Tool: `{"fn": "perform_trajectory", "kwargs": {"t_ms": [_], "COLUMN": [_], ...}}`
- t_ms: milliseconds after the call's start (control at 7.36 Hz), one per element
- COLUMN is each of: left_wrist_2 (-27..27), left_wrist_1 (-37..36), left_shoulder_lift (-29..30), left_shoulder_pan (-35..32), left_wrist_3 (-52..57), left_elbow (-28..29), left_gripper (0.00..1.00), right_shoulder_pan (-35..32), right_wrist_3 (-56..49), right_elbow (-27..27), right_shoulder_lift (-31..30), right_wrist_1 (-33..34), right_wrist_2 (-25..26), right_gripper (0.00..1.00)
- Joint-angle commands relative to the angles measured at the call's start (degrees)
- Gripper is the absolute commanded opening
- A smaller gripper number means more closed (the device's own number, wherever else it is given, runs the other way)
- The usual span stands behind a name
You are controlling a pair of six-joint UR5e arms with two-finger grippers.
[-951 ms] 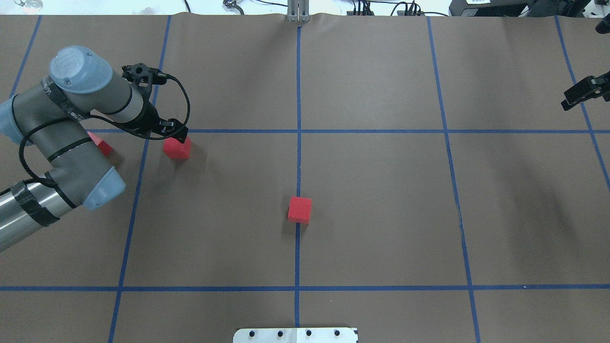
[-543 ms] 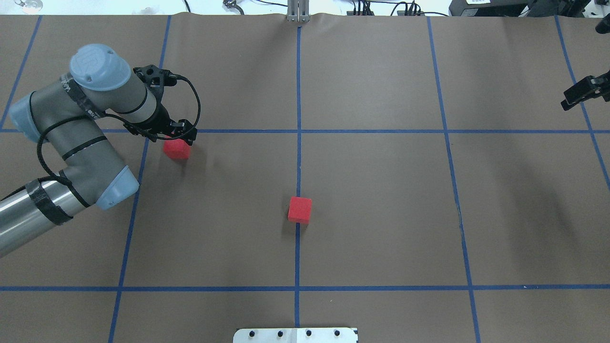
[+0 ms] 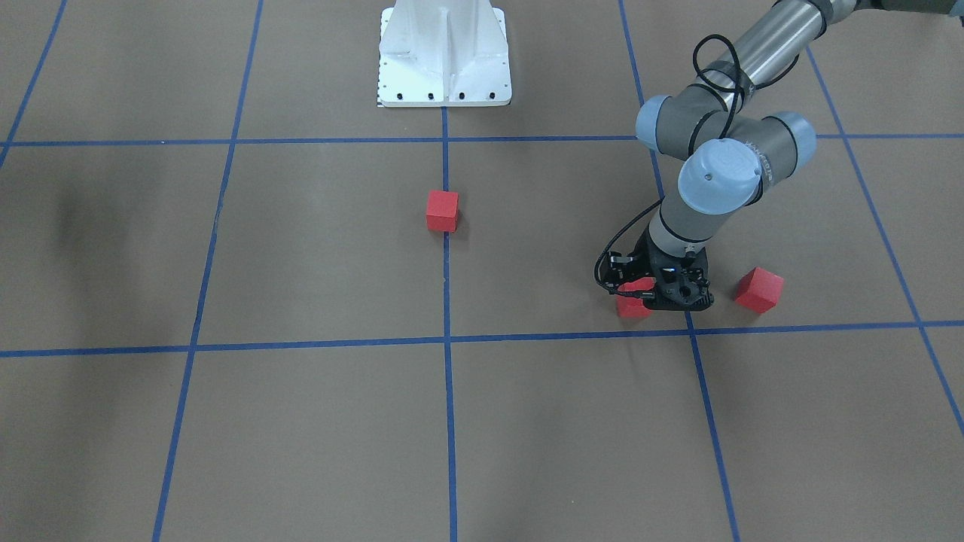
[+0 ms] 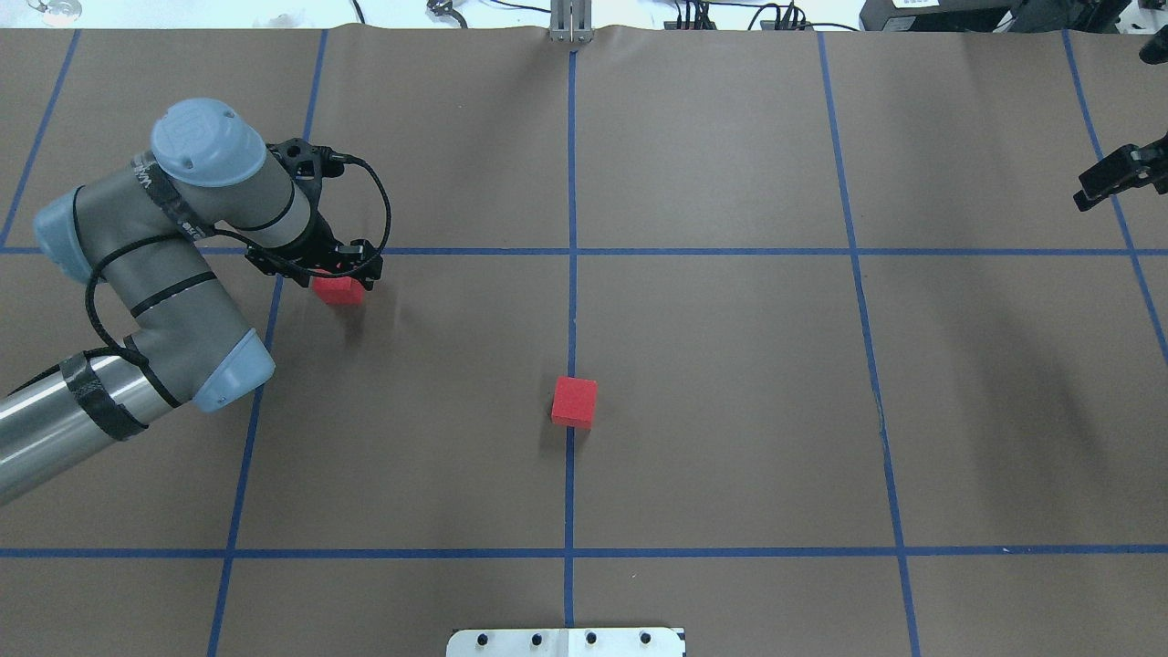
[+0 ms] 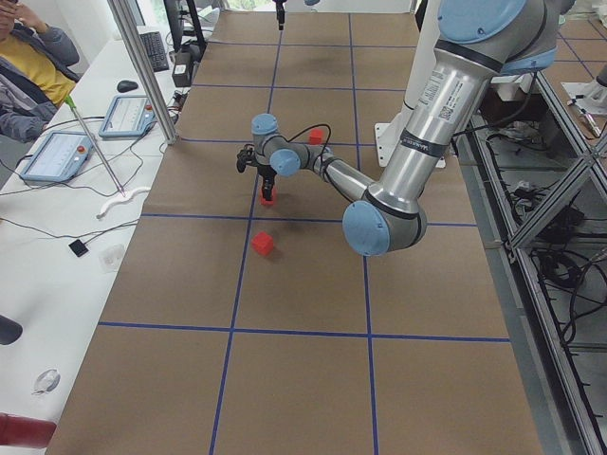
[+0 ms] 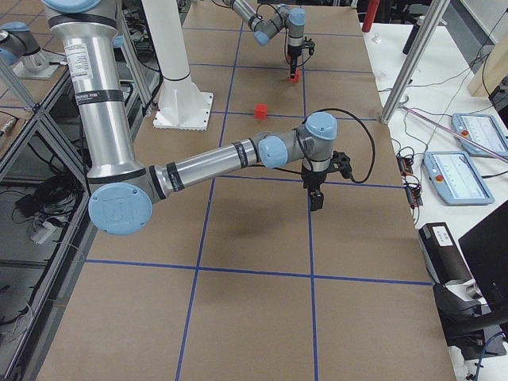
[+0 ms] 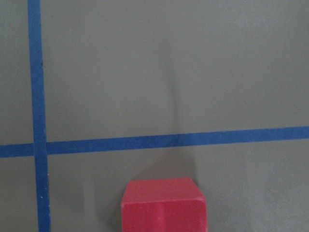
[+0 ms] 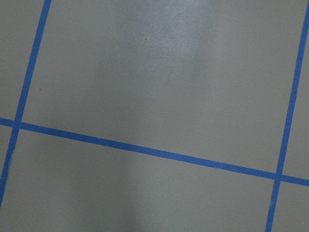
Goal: Form red blocks into L shape at center
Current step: 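Carry the held cube with the left gripper beside the center cube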
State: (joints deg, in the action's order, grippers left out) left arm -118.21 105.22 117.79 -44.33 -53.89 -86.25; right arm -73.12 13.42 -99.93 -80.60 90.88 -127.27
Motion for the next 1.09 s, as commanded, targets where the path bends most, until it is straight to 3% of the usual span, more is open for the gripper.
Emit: {"fn": "perform_trajectory", "kwargs": {"t_ms": [0, 136, 272, 407, 679, 815, 951], "left_wrist_2": [0.00, 0.00, 0.00, 0.00, 0.00, 0.09, 3.57], "left_wrist_1": [-0.01, -0.36, -0.45, -1.23, -10.42, -11.86, -11.96], "left_shoulder_lift": [0.07, 0.07, 0.15, 1.46, 8.64, 11.29, 13.06], "left_shoulder_pan": [0.03, 0.03, -0.05, -0.14, 0.03, 0.73, 3.43], "left_wrist_3": [0.27, 0.36, 0.36, 0.36, 0.10, -0.51, -3.48], "left_elbow": [0.03, -0.05, -0.32, -0.40, -0.76, -0.76, -0.67], "left_gripper": [0.57, 0.43, 0.22, 0.12, 0.09, 0.10, 0.10], "right_shoulder_pan": [0.00, 0.00, 0.00, 0.00, 0.00, 0.00, -0.09], "right_wrist_3": [0.03, -0.06, -0.06, -0.06, -0.41, -0.41, -0.32], "right_elbow": [0.00, 0.00, 0.00, 0.00, 0.09, 0.18, 0.44], "right_shoulder_lift": [0.00, 0.09, 0.09, 0.00, -1.39, -2.62, -2.55], "right_wrist_1": [0.00, 0.00, 0.00, 0.00, 0.00, 0.00, 0.00], "right_wrist_2": [0.00, 0.09, 0.09, 0.09, 0.26, 0.44, 0.53], "right_gripper": [0.99, 0.99, 0.99, 0.99, 0.99, 0.99, 0.99]}}
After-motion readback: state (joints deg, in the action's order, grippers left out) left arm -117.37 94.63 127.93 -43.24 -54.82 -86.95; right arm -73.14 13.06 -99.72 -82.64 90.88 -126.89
